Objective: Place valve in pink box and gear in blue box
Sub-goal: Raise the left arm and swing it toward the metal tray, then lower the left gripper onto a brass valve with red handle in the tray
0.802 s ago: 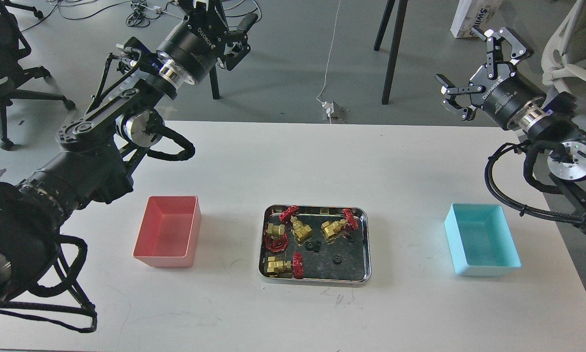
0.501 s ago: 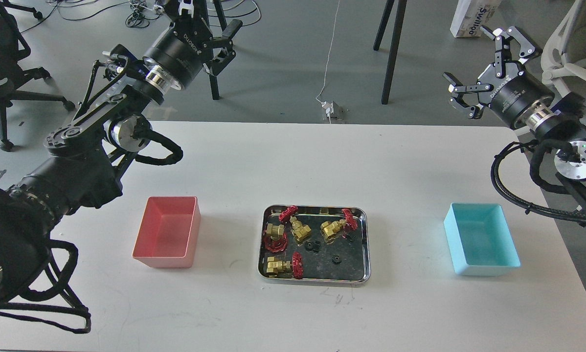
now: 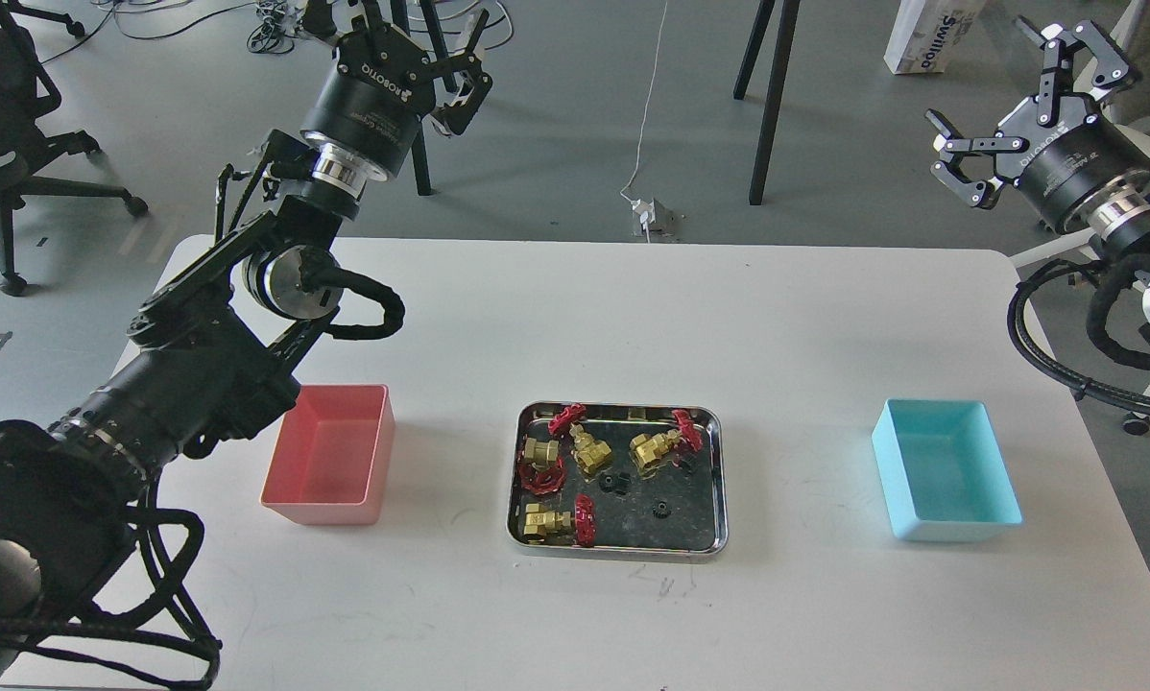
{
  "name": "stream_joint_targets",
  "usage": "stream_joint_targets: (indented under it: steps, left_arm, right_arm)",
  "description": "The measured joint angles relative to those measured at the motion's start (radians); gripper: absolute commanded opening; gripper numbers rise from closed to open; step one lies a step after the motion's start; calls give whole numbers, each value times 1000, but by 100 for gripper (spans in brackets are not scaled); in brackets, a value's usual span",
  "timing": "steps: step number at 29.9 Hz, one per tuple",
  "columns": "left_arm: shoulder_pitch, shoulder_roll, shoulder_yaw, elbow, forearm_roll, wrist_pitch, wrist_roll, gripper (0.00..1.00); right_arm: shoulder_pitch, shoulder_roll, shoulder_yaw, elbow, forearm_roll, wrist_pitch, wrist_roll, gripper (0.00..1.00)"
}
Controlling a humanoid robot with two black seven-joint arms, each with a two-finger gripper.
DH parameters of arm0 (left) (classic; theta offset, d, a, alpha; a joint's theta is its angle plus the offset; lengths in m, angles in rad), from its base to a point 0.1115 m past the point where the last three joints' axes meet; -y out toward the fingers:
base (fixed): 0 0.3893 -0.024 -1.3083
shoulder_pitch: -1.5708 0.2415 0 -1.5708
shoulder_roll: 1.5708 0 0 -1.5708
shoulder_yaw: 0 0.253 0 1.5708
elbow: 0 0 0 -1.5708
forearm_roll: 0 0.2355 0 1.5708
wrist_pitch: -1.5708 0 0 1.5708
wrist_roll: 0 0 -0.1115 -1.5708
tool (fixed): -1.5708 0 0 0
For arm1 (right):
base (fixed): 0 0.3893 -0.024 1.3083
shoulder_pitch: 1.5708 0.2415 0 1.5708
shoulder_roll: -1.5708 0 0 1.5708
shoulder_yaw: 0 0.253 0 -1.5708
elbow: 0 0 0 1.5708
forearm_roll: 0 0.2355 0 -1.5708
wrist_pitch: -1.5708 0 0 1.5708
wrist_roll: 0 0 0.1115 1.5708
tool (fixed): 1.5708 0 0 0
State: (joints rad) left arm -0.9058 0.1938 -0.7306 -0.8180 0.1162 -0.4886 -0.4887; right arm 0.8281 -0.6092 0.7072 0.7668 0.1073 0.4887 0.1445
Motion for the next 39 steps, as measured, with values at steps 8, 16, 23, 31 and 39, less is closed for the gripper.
stream_joint_targets:
  steps: [8, 16, 23, 31, 39]
  left_arm:
    - [-164, 330, 252, -213, 26, 0, 0, 100]
    - [-555, 524, 729, -360, 147, 0, 0, 100]
    - [-876, 521, 1187, -557, 556, 0, 0, 99]
    - [-939, 335, 1595, -606, 879, 167, 0, 99]
    - [-882, 172, 1802, -570, 904, 476, 0, 96]
  right_arm:
    - [-3, -10, 6, 1, -2, 0, 0, 100]
    - [-4, -8, 82, 0, -2, 0, 0, 100]
    - [-6, 8, 220, 31, 51, 0, 1, 100]
    - [122, -3, 181, 52, 88, 0, -23, 100]
    - [140, -2, 127, 42, 88, 0, -26, 100]
